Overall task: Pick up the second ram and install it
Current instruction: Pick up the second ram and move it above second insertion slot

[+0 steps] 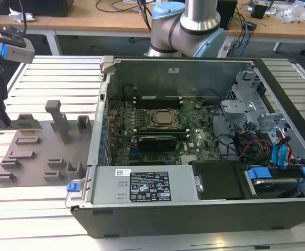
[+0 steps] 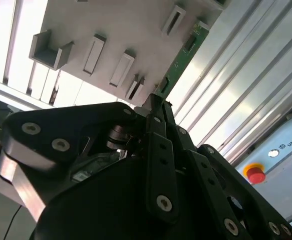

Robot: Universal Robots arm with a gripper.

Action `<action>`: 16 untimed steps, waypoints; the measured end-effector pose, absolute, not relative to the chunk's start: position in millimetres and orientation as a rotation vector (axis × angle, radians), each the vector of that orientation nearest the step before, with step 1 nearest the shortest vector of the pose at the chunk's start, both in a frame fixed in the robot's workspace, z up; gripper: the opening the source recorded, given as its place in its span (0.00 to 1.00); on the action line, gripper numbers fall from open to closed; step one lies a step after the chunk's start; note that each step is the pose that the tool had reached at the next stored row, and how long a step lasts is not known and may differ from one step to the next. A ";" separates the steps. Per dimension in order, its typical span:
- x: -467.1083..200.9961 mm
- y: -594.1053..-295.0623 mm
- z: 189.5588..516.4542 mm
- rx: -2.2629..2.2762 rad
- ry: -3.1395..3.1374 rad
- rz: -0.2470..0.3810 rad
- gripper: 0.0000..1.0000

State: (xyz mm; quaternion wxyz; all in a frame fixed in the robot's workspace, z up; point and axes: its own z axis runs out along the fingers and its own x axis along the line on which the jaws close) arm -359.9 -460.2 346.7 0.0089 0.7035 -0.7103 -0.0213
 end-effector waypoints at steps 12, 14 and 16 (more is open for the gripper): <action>-359.9 -460.2 392.8 2.198 -2.219 -0.067 0.13; -358.5 -460.2 393.0 2.198 -2.218 -0.067 0.13; -338.8 -460.2 392.8 2.197 -2.218 -0.066 0.13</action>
